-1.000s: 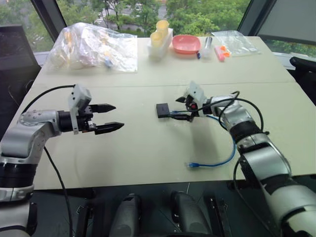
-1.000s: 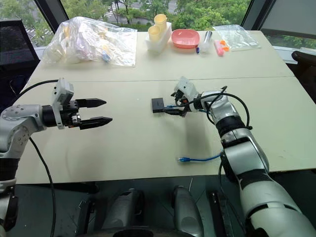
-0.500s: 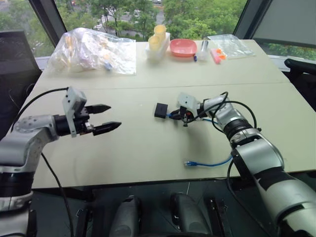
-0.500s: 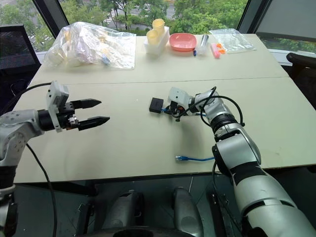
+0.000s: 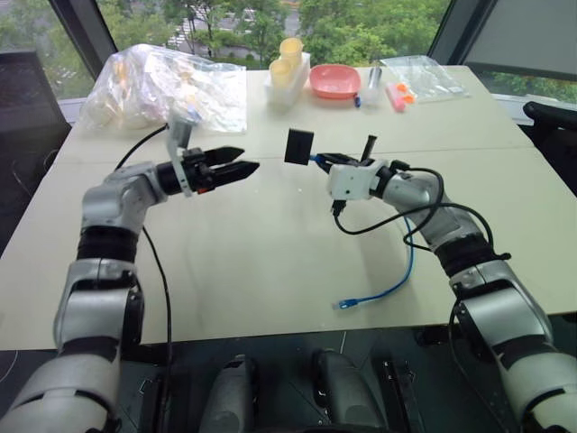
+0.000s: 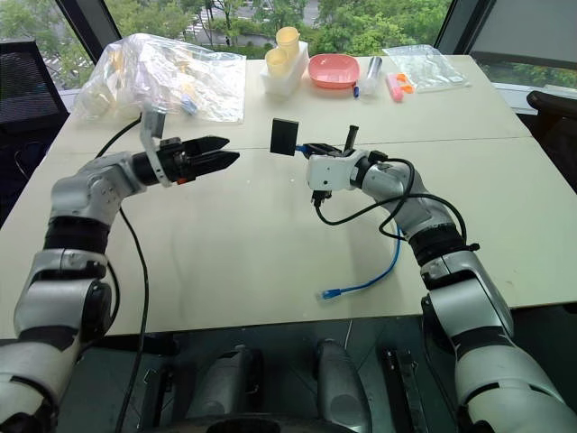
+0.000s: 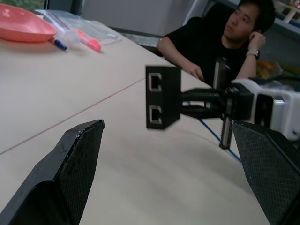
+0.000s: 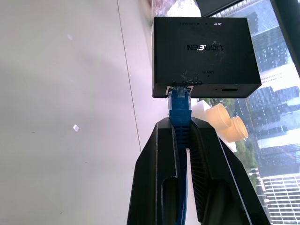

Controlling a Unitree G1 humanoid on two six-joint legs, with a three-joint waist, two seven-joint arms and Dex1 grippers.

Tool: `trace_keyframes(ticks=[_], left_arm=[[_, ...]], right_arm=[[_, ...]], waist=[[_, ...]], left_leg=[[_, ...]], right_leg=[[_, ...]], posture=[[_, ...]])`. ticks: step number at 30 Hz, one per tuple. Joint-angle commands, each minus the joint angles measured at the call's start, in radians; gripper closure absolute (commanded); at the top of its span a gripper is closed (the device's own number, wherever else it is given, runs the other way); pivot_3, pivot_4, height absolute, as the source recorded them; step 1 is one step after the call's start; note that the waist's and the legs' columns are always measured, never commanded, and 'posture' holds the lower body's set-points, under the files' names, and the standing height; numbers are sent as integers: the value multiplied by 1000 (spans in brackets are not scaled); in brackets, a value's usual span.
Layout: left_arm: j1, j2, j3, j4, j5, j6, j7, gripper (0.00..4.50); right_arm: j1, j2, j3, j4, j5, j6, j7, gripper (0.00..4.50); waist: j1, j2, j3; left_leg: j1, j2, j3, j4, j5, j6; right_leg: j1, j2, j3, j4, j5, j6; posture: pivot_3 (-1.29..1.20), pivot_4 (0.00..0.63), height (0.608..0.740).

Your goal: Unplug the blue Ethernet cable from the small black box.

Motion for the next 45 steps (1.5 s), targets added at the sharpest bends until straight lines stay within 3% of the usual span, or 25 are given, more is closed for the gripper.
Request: trace_keyframes(ticks=[1, 10, 11, 17, 20, 21, 24, 27, 30, 32, 34, 37, 39, 41, 45], left_arm=[[-102, -49, 13, 146, 41, -92, -46, 0], [-227, -123, 58, 339, 92, -178, -71, 0], [-231, -126, 62, 347, 98, -185, -71, 525], [-241, -145, 65, 366, 132, -190, -116, 2529], [-240, -149, 73, 368, 139, -184, -126, 3756], [-240, -149, 78, 369, 139, -182, -125, 3997], [-233, -156, 103, 371, 132, -176, -95, 3995], [-208, -172, 139, 360, 112, -159, -83, 3995], [-172, -200, 161, 340, 98, -136, -78, 3995], [-148, -233, 186, 322, 76, -119, -55, 3995], [-128, -261, 208, 296, 52, -94, -41, 3995], [-90, -301, 239, 213, -6, -6, -34, 3995], [-62, -311, 260, 146, -52, 68, -21, 3995], [-37, -318, 288, 81, -100, 136, 10, 3995], [15, -332, 322, -58, -190, 267, 67, 3995]], right_arm=[[15, -1, -38, -123, 19, 40, -6, 4480], [68, -5, -45, -237, 21, 122, 12, 4480], [71, -4, -45, -244, 21, 127, 13, 4500], [90, -1, -43, -289, 21, 154, 15, 4500], [96, -2, -43, -306, 19, 163, 18, 4500], [97, -2, -42, -311, 19, 167, 20, 4500], [122, -6, -49, -343, 47, 196, 51, 4500], [192, -14, -82, -407, 102, 265, 95, 3252], [293, -6, -152, -490, 159, 385, 90, 1684], [391, 53, -247, -606, 317, 554, 90, 699], [467, 131, -336, -730, 490, 739, 74, 699], [547, 317, -486, -948, 932, 1075, -35, 699], [566, 409, -549, -1014, 1183, 1192, -115, 699], [577, 464, -584, -1036, 1360, 1257, -181, 699], [598, 514, -581, -1047, 1485, 1271, -251, 699]], waist=[[-5, 0, 0], [-3, 0, 0], [-3, 0, 0], [-2, 0, 0], [-2, 0, 0], [-2, -1, 0], [-3, -1, 0], [2, -1, 0], [9, -1, 0], [20, -1, 0], [26, -1, 0], [26, -1, 0], [23, -1, 0], [20, -1, 0], [22, 0, 0]], left_leg=[[-1, 0, 0, 1, 0, 0], [-1, 1, -1, 1, 0, 0], [-1, 1, -1, 1, 0, 0], [-1, 0, -1, 1, 0, 0], [-1, 0, -1, 1, 0, 0], [-1, 1, -1, 1, 0, 0], [-1, 1, -1, 1, 0, 0], [-1, 1, -2, 1, 0, 0], [-2, 0, -2, 1, 0, 1], [-1, 0, -2, 2, 0, 1], [-2, 1, -2, 3, 0, 1], [-2, 1, -4, 3, 0, 1], [-2, 2, -5, 3, 0, 1], [-1, 3, -6, 3, 0, 1], [2, 3, -6, 3, 0, 1]], right_leg=[[0, 0, 0, -1, 0, 0], [-1, 1, 0, 0, 0, 0], [-1, 1, 0, 0, 0, 0], [-1, 1, 0, 0, 0, 0], [-1, 1, 0, 0, 0, 0], [-1, 1, 0, 0, 0, 0], [-1, 1, 0, 0, 0, 0], [0, 1, 0, 0, 0, 0], [0, 1, 0, 0, 0, 0], [0, 1, 0, 0, 0, 0], [0, 1, -1, 1, 0, 0], [0, 1, -1, 2, 0, 0], [0, 0, -2, 2, 0, 0], [0, 0, -1, 3, 1, -1], [2, 0, -1, 3, 1, -2]], posture=[[0, 150, 740], [0, 150, 740], [0, 150, 740], [0, 150, 740], [0, 150, 740], [0, 150, 740], [0, 150, 740], [0, 150, 740], [0, 150, 740], [0, 150, 740], [0, 150, 740], [0, 150, 740], [0, 150, 740], [0, 150, 740], [0, 150, 740]])
